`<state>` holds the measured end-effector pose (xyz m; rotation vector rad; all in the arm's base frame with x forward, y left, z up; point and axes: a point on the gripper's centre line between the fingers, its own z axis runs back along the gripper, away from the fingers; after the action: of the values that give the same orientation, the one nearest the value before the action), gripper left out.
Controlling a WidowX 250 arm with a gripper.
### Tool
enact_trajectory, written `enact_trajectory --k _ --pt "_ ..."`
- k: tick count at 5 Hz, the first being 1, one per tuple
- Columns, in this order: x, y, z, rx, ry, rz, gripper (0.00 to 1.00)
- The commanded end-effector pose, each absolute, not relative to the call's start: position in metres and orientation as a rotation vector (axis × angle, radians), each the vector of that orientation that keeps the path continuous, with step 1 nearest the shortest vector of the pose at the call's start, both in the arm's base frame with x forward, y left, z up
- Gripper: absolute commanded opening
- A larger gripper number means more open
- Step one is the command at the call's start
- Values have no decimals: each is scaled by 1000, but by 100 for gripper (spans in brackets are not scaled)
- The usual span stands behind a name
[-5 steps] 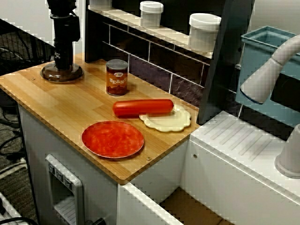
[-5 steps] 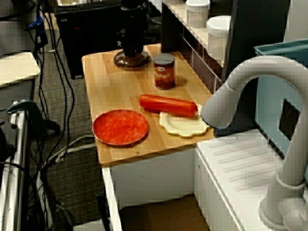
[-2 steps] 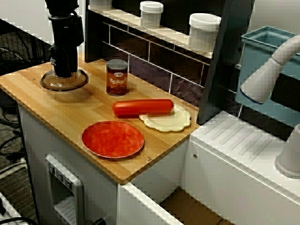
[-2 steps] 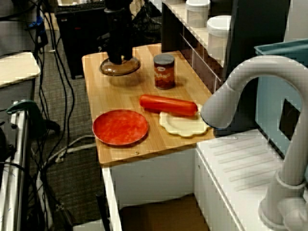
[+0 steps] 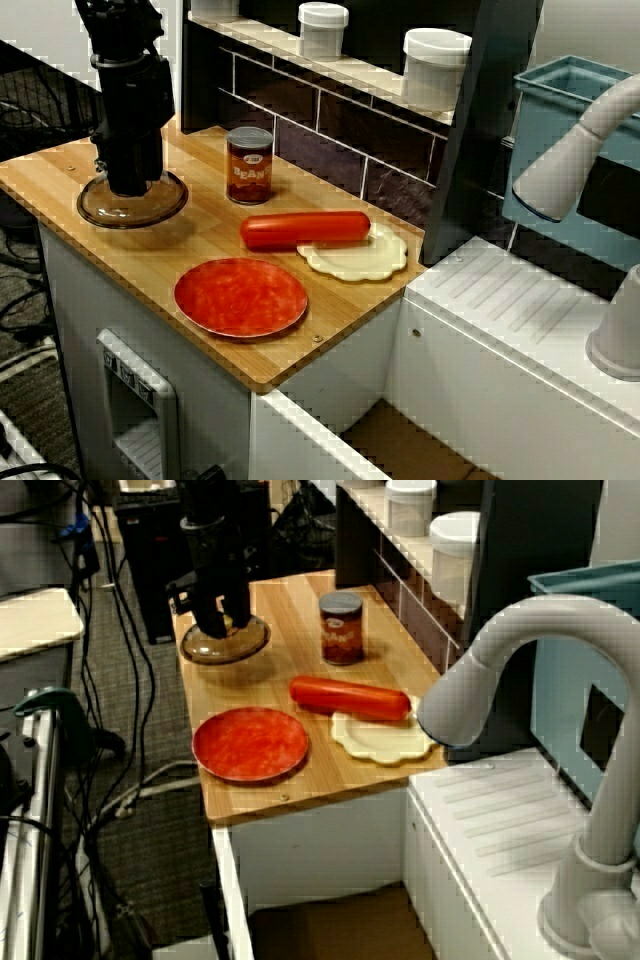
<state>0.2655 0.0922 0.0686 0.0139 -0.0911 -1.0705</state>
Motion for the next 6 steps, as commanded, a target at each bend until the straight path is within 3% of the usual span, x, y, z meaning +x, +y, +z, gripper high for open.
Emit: enact_trajectory --k 1,4,5,6 --pt "277 91 73 79 -117 -1062 0" --pt "283 92 57 99 -92 -1008 0" --pt "285 95 56 76 -65 -963 100" --pt "288 95 60 78 -62 -951 100"
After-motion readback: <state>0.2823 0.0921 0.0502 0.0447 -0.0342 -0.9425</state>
